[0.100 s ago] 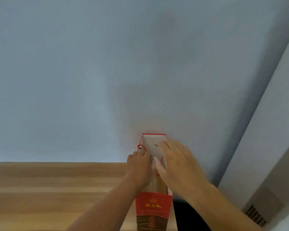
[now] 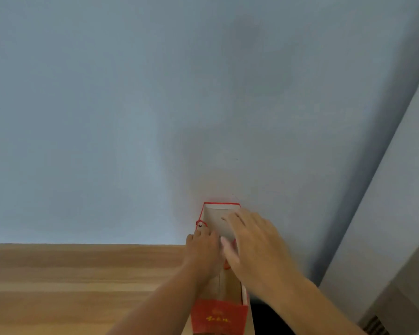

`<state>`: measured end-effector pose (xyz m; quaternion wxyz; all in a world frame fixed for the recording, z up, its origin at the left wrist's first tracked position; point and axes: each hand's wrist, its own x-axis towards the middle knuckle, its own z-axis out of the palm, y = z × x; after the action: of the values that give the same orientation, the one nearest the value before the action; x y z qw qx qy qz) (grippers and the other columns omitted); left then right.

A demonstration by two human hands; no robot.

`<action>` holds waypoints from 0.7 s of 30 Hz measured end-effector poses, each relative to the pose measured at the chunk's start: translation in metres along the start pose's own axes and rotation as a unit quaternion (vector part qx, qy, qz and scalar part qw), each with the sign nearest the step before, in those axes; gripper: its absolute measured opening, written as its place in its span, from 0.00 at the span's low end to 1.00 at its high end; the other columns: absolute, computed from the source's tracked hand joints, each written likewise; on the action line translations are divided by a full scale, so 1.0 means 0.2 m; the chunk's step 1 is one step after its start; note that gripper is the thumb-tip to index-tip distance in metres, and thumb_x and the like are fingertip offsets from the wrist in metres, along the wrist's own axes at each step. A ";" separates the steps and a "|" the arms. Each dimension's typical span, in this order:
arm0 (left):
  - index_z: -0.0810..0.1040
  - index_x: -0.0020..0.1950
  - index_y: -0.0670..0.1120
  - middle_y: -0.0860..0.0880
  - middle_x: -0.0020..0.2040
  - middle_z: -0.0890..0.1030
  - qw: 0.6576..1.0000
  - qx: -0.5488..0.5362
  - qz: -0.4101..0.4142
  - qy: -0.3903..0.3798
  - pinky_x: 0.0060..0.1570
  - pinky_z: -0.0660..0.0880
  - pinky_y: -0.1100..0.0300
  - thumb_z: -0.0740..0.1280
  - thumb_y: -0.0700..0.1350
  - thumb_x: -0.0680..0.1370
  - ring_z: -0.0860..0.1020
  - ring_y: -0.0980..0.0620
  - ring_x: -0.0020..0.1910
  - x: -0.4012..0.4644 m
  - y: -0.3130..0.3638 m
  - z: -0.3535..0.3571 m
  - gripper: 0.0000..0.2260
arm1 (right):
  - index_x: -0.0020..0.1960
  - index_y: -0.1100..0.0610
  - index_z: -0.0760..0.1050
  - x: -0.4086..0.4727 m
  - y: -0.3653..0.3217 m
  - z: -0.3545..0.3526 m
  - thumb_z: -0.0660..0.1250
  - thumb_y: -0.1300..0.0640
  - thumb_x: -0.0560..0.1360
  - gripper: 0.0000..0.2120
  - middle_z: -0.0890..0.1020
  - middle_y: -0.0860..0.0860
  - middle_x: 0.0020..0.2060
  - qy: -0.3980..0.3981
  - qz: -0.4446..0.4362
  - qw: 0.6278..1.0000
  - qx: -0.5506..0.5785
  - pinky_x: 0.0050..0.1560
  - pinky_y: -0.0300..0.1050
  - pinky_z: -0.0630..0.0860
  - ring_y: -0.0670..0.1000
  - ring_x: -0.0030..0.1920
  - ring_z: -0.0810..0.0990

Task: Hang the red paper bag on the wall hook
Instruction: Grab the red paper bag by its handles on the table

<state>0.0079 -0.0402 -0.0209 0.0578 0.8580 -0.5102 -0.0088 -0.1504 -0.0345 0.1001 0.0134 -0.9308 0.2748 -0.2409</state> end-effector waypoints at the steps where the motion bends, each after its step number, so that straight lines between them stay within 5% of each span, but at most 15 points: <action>1: 0.70 0.71 0.49 0.43 0.74 0.71 1.000 0.004 -0.014 -0.026 0.71 0.69 0.44 0.64 0.51 0.80 0.70 0.41 0.72 0.04 0.02 0.02 0.20 | 0.59 0.51 0.71 0.02 0.04 0.02 0.61 0.49 0.74 0.14 0.77 0.49 0.53 -0.011 0.005 1.000 -0.001 0.51 0.49 0.73 0.53 0.51 0.74; 6: 0.63 0.77 0.47 0.42 0.78 0.66 0.998 0.032 -0.025 -0.049 0.79 0.54 0.43 0.57 0.52 0.84 0.60 0.41 0.79 0.21 0.12 0.20 0.22 | 0.61 0.49 0.70 0.12 0.23 0.11 0.62 0.49 0.75 0.15 0.77 0.48 0.56 -0.017 0.005 0.999 0.030 0.54 0.47 0.73 0.52 0.52 0.75; 10: 0.70 0.69 0.50 0.47 0.69 0.74 0.996 -0.012 -0.054 -0.069 0.70 0.71 0.49 0.63 0.55 0.82 0.74 0.45 0.68 0.27 0.15 0.39 0.18 | 0.62 0.48 0.67 0.16 0.35 0.15 0.58 0.47 0.78 0.14 0.74 0.47 0.57 -0.049 0.000 0.998 0.044 0.55 0.45 0.69 0.51 0.53 0.73; 15: 0.76 0.59 0.54 0.51 0.59 0.79 0.994 -0.058 -0.052 -0.076 0.57 0.81 0.53 0.69 0.47 0.79 0.80 0.51 0.52 0.28 0.16 0.42 0.10 | 0.64 0.47 0.66 0.19 0.44 0.19 0.57 0.46 0.78 0.15 0.73 0.45 0.59 -0.070 0.003 0.995 0.071 0.57 0.42 0.70 0.48 0.55 0.72; 21: 0.77 0.63 0.51 0.49 0.61 0.79 0.997 -0.036 -0.007 -0.072 0.57 0.81 0.54 0.72 0.43 0.78 0.80 0.49 0.55 0.28 0.16 0.36 0.14 | 0.63 0.50 0.68 0.25 0.44 0.20 0.59 0.48 0.77 0.15 0.74 0.47 0.57 -0.069 -0.008 0.996 0.064 0.56 0.47 0.71 0.51 0.54 0.72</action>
<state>0.0012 -0.1100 -0.0860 0.0520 0.8563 -0.5060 -0.0897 -0.1401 -0.1396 0.0728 0.0900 -0.9447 0.2495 -0.1930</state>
